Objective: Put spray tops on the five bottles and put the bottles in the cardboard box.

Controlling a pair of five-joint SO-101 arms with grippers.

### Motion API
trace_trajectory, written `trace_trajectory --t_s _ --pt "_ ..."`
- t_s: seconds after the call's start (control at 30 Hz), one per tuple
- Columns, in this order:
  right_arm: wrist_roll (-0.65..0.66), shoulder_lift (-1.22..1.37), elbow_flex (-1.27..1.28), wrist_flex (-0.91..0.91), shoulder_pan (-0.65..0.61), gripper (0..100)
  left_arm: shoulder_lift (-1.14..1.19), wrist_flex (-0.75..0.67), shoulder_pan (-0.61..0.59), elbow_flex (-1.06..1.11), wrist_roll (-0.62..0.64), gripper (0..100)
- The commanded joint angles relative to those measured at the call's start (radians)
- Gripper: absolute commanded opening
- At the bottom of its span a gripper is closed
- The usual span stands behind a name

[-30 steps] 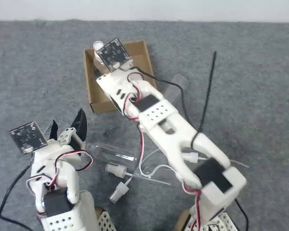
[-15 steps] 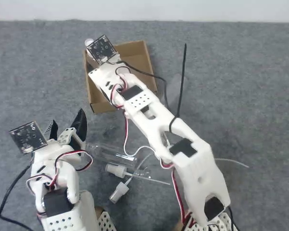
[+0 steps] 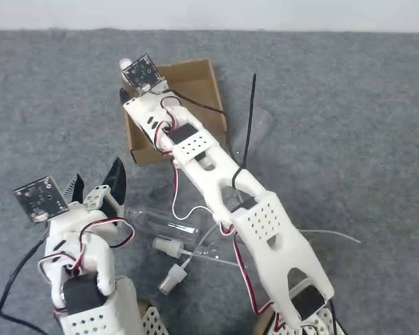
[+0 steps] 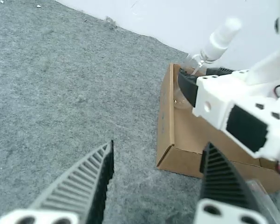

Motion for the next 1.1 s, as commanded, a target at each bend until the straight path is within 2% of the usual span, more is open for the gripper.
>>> trace_trajectory --t_s 0.0,0.17,0.33,0.67,1.07 --pt "-0.006 0.004 -0.112 -0.013 -0.001 11.7 -0.020 -0.026 -0.005 -0.010 -0.008 28" --pt "-0.005 0.073 -0.164 -0.012 -0.001 11.7 -0.020 -0.026 -0.005 -0.010 -0.008 28" --pt "-0.009 0.145 -0.256 0.073 -0.001 11.9 -0.020 -0.026 -0.006 -0.010 -0.008 28" --pt "-0.011 0.246 -0.545 0.366 0.016 11.5 -0.020 -0.026 -0.006 -0.010 -0.008 28" --pt "-0.003 0.269 -0.752 0.644 0.030 11.6 -0.020 -0.026 -0.006 -0.010 -0.008 28"
